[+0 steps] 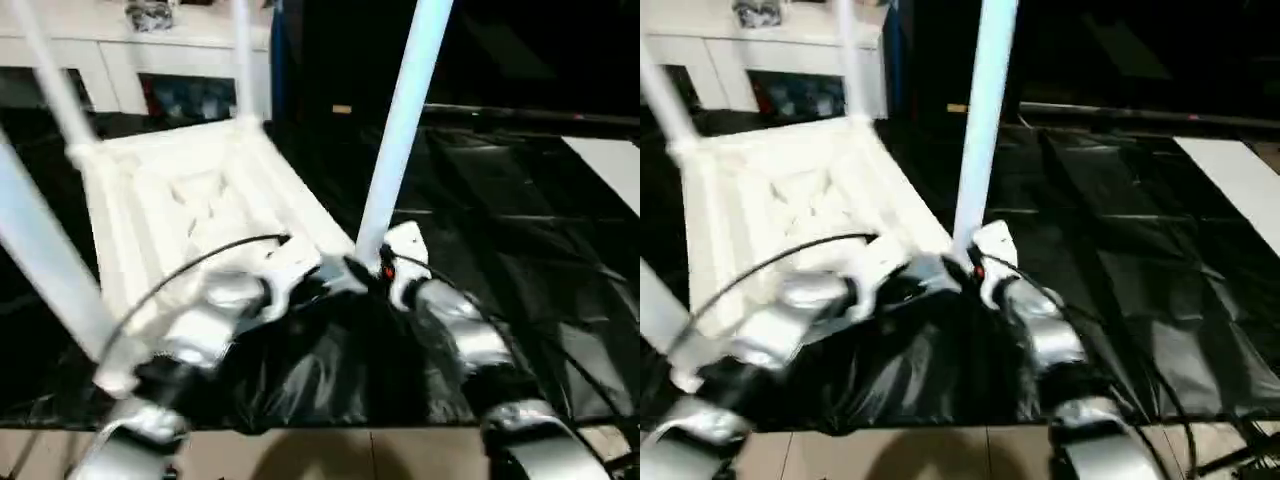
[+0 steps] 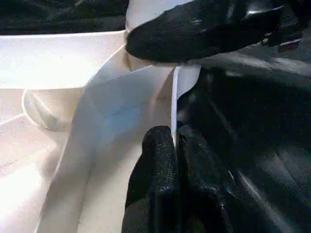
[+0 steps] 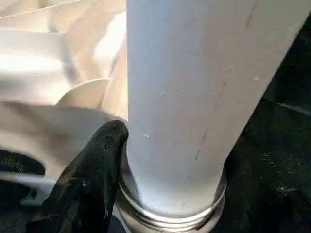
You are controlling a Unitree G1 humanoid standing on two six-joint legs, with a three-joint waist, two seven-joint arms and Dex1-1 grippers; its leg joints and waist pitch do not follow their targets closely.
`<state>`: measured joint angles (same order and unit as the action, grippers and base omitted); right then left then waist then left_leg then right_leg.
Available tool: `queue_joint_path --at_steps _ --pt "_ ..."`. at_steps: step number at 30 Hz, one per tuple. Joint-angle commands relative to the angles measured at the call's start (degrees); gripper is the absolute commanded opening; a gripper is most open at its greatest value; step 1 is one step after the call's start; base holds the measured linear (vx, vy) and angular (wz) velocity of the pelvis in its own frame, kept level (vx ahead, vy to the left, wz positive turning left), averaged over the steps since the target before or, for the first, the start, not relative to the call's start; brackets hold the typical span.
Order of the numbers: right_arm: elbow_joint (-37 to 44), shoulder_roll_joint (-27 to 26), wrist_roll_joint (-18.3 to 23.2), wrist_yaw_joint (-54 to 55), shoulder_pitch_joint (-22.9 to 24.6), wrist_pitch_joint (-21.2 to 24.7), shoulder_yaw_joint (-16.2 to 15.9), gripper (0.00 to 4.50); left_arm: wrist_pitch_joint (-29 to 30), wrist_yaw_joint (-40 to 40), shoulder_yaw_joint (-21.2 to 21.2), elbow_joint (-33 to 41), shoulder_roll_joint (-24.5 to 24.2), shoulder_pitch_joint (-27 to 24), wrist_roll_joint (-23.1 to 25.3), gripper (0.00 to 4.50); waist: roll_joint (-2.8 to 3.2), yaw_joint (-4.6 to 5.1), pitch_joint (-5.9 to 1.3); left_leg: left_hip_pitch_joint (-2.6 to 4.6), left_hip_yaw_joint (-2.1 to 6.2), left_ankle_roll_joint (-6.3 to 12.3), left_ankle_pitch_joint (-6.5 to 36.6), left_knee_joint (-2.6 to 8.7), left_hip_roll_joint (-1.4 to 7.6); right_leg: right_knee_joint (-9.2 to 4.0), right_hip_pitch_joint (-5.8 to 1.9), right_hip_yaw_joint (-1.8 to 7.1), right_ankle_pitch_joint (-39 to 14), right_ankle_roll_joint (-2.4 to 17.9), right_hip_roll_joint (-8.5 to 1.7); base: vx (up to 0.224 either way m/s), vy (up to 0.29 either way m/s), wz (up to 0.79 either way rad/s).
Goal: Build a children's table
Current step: Rotate leg to tighten
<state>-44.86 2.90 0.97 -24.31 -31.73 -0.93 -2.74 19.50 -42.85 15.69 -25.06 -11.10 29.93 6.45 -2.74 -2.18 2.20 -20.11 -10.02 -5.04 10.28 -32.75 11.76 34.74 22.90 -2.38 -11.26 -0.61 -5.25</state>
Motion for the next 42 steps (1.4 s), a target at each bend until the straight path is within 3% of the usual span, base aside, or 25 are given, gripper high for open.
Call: queue_joint_path --at_steps 1,3,6,14,18,20,21,24,28,33,38,42 --pt "-1.14 -5.54 -0.83 -4.27 -0.77 -0.62 -5.87 2.63 -0.94 2.09 3.03 -1.35 4.34 0.96 -1.10 0.00 -0.20 -0.14 -2.35 0.17 0.45 -0.19 22.30 4.17 0.63 -6.19 -0.93 1.27 -29.23 5.23 -2.18 0.000 0.000 0.00" --pt "-1.17 -5.20 0.04 -6.28 -1.03 -0.52 -5.70 3.19 -1.34 0.99 3.19 -1.04 4.11 0.94 -1.35 0.00 -0.13 -0.16 -2.40 -0.04 0.43 0.17 22.00 4.27 0.69 -6.01 -1.08 1.32 -27.43 5.81 -2.12 0.000 0.000 0.00" --pt "-1.09 -3.16 -0.78 -7.99 -1.22 -1.53 -6.12 3.51 -2.98 -1.79 1.97 0.13 2.95 0.37 -3.15 0.00 0.09 -0.16 -2.39 -0.09 0.42 0.32 22.18 4.35 0.72 -5.90 -1.13 1.33 -26.53 6.35 -2.11 0.000 0.000 0.00" --pt "0.04 4.08 -0.37 -19.70 -1.15 -4.57 -6.49 3.61 -6.74 -11.66 1.59 1.79 -3.07 -1.44 -4.80 0.00 -0.04 -0.31 -2.61 -0.51 0.08 1.77 19.08 4.19 0.85 -5.34 -1.55 1.56 -21.18 8.71 -2.12 0.000 0.000 0.00" --pt "2.37 7.89 0.78 -28.78 -0.25 -6.87 -7.59 3.61 -9.49 -18.84 1.43 2.64 -6.46 -2.39 -6.69 0.00 0.05 -0.83 -3.00 -0.47 -0.30 3.14 13.65 3.79 1.03 -4.39 -2.00 1.68 -12.68 11.44 -2.08 0.000 0.000 0.00" --pt "3.29 8.65 1.18 -31.30 0.14 -6.76 -7.79 3.61 -9.48 -20.86 1.66 3.25 -7.38 -2.71 -7.06 0.00 0.22 -1.09 -3.21 -0.62 -0.30 4.25 9.64 3.55 1.13 -3.43 -2.40 1.58 -5.66 13.46 -1.93 0.000 0.000 0.00" --pt "4.42 9.55 1.78 -34.39 0.58 -6.25 -8.25 3.61 -9.60 -22.76 2.03 3.51 -8.46 -2.87 -7.23 0.00 0.32 -1.36 -3.29 -0.27 -0.44 4.79 8.52 3.37 1.20 -3.14 -2.31 1.60 -2.97 14.53 -1.90 0.000 0.000 0.00" --pt "7.33 11.79 2.80 -41.12 2.03 -5.75 -10.04 3.61 -10.13 -26.87 2.67 3.59 -10.78 -2.97 -7.73 0.00 0.48 -1.67 -3.29 -0.15 -0.57 5.94 7.35 3.21 1.18 -2.62 -2.46 1.53 1.34 16.16 -1.69 0.018 0.004 0.01" --pt "9.65 13.68 3.35 -46.27 3.32 -4.81 -11.86 3.61 -10.87 -29.26 2.71 3.02 -12.17 -2.66 -8.22 0.00 0.54 -2.29 -3.13 0.04 -0.70 5.56 9.00 3.28 1.43 -2.79 -2.46 1.48 -0.67 16.14 -1.81 0.000 0.000 0.00" --pt "12.24 15.23 4.02 -50.34 4.50 -2.90 -13.05 3.20 -10.75 -31.88 2.77 2.90 -13.43 -2.54 -8.51 0.00 0.42 -3.05 -2.89 0.21 -0.76 3.29 12.27 3.59 1.51 -3.39 -2.25 1.68 -7.37 14.26 -2.08 0.000 0.000 0.00" --pt "14.51 16.10 4.34 -52.57 5.50 -1.43 -13.93 2.83 -10.70 -33.12 2.87 2.17 -14.22 -2.18 -8.69 0.00 0.31 -2.98 -2.88 -0.02 -0.59 2.51 12.66 3.78 1.43 -3.48 -2.32 1.67 -9.05 13.23 -2.07 0.000 0.000 0.00" --pt "15.14 15.91 4.27 -52.56 5.95 -0.99 -14.28 2.70 -10.75 -33.24 2.92 2.14 -14.32 -2.22 -8.74 0.00 0.23 -2.94 -3.02 -0.11 -0.59 2.72 10.99 3.61 1.35 -3.31 -2.39 1.70 -7.38 13.22 -2.11 0.000 0.000 0.00"
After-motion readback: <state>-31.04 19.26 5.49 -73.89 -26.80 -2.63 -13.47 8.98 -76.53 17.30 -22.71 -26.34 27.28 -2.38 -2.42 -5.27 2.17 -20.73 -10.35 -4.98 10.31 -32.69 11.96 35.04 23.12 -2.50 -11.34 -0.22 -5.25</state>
